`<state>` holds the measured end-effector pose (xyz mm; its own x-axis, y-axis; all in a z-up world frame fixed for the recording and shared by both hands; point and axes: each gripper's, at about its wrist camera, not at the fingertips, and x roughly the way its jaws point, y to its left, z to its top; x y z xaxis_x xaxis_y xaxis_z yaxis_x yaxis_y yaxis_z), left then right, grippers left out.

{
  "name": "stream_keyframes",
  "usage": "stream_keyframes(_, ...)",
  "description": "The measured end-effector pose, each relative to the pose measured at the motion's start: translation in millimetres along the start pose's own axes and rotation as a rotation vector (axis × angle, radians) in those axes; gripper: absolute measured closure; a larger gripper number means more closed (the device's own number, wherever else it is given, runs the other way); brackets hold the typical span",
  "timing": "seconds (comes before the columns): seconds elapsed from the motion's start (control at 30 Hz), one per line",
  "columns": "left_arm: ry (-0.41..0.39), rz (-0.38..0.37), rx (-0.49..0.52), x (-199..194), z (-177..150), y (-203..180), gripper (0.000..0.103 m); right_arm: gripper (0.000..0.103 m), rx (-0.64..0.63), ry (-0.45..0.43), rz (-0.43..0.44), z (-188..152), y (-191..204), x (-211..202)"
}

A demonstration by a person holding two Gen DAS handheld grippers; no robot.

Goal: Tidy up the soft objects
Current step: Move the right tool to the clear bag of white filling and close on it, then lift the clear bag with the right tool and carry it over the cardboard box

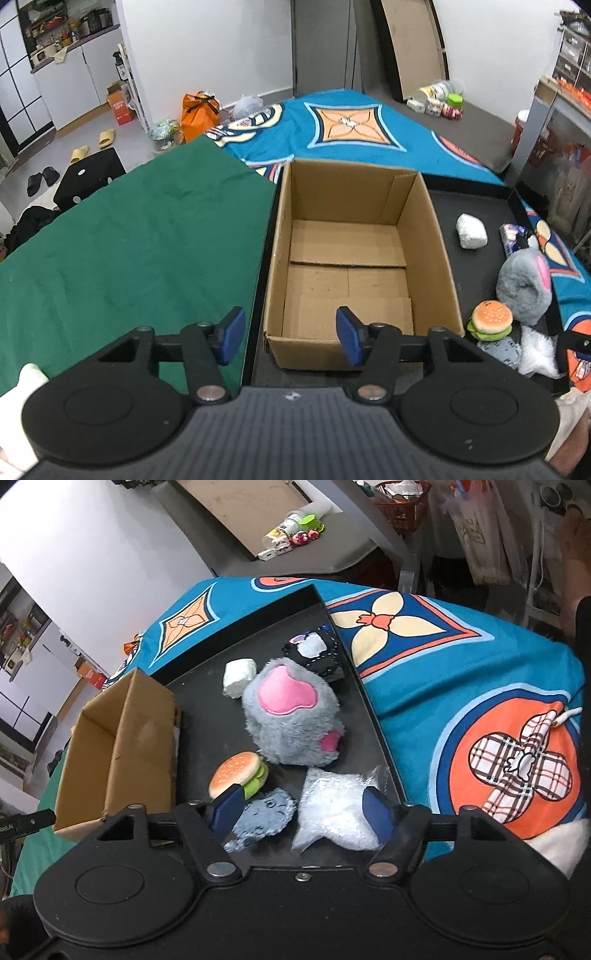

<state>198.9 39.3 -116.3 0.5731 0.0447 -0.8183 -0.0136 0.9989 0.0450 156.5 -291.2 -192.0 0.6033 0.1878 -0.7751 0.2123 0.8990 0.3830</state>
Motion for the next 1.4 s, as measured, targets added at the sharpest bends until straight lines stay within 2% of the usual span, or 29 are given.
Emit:
stream_keyframes(0.1,0.021,0.022,0.035,11,0,-6,0.056,0.037,0.001,0.022,-0.001,-3,-4,11)
stream_keyframes(0.23,0.027,0.055,0.077,20,0,-11,0.057,0.037,-0.011,0.052,-0.013,-8,-4,25)
stream_keyframes(0.63,0.099,0.084,0.123,51,4,-17,0.065,0.036,-0.030,0.107,-0.081,-12,-9,53)
stream_keyframes(0.8,0.110,0.090,0.136,57,5,-15,0.071,0.046,-0.046,0.095,-0.084,-13,-7,53)
stream_keyframes(0.83,0.110,0.095,0.139,58,5,-14,0.075,0.050,-0.050,0.096,-0.084,-13,-7,52)
stream_keyframes(1.0,0.101,0.120,0.154,59,4,-11,0.093,0.059,-0.061,0.092,-0.073,-14,-6,51)
stream_keyframes(1.4,0.087,0.041,0.140,39,-8,-9,0.095,0.064,-0.113,0.030,-0.072,-16,1,33)
